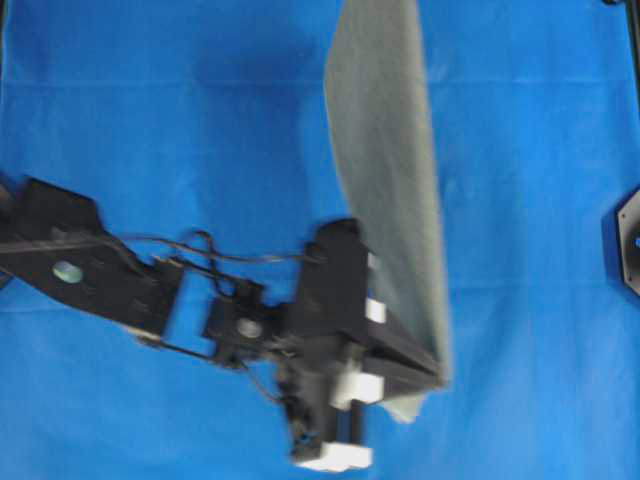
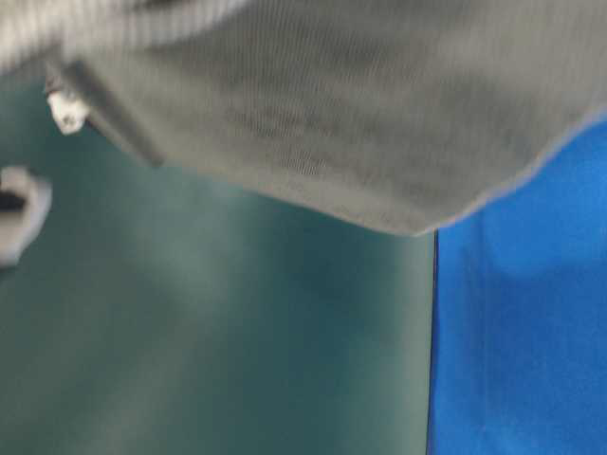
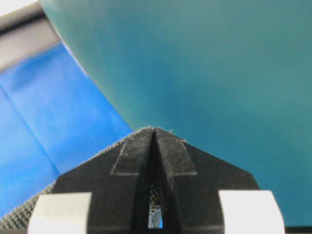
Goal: Fold a large towel.
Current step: 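Drag the towel with both grippers, rotating it to lie lengthwise, then release the towel and move both grippers to its top edge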
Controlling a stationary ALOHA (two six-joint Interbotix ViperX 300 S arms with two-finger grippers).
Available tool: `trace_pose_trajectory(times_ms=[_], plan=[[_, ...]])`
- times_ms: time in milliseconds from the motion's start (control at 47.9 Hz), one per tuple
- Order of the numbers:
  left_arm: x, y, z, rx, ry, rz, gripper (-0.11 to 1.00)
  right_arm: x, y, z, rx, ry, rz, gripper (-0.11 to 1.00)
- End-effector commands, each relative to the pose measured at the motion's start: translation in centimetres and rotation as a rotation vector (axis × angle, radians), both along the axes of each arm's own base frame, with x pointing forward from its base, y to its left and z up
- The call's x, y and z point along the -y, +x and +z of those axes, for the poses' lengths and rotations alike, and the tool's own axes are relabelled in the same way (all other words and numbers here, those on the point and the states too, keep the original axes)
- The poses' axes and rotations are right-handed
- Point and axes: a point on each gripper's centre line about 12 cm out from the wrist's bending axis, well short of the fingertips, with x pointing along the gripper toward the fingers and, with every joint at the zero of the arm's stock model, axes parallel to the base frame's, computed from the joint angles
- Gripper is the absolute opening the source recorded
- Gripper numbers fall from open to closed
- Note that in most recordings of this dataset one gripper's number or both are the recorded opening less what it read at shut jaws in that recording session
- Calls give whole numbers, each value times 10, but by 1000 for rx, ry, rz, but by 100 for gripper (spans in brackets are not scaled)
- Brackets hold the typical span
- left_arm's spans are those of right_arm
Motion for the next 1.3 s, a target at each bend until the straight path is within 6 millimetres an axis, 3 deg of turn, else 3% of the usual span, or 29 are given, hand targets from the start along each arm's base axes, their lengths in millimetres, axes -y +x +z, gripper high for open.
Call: trace_pose_trajectory(times_ms=[0, 209, 355, 460, 627, 856, 940, 1086, 1274], plan=[[35, 14, 18, 82, -27, -56, 2, 2, -32, 9, -10, -11, -76, 2], [66, 60, 1, 114, -55, -71, 2, -32, -78, 17, 5, -20, -109, 2], [83, 63, 5, 131, -69, -95, 2, -35, -84, 19, -5, -27, -120, 2], [88, 50, -11, 63, -73, -105, 2, -21, -66, 1, -68, 15, -120, 2], [89, 3, -50, -79, -208, -74, 2, 5, -16, -43, -190, 89, -80, 2], [66, -71, -114, -255, -372, 10, 2, 17, 61, -86, -272, 113, 30, 2], [57, -88, -134, -315, -382, 38, 2, 18, 85, -99, -289, 112, 63, 2], [49, -104, -155, -375, -354, 56, 2, 17, 107, -114, -329, 90, 107, 2], [41, -109, -161, -399, -303, 58, 2, 17, 115, -117, -349, 42, 151, 2]])
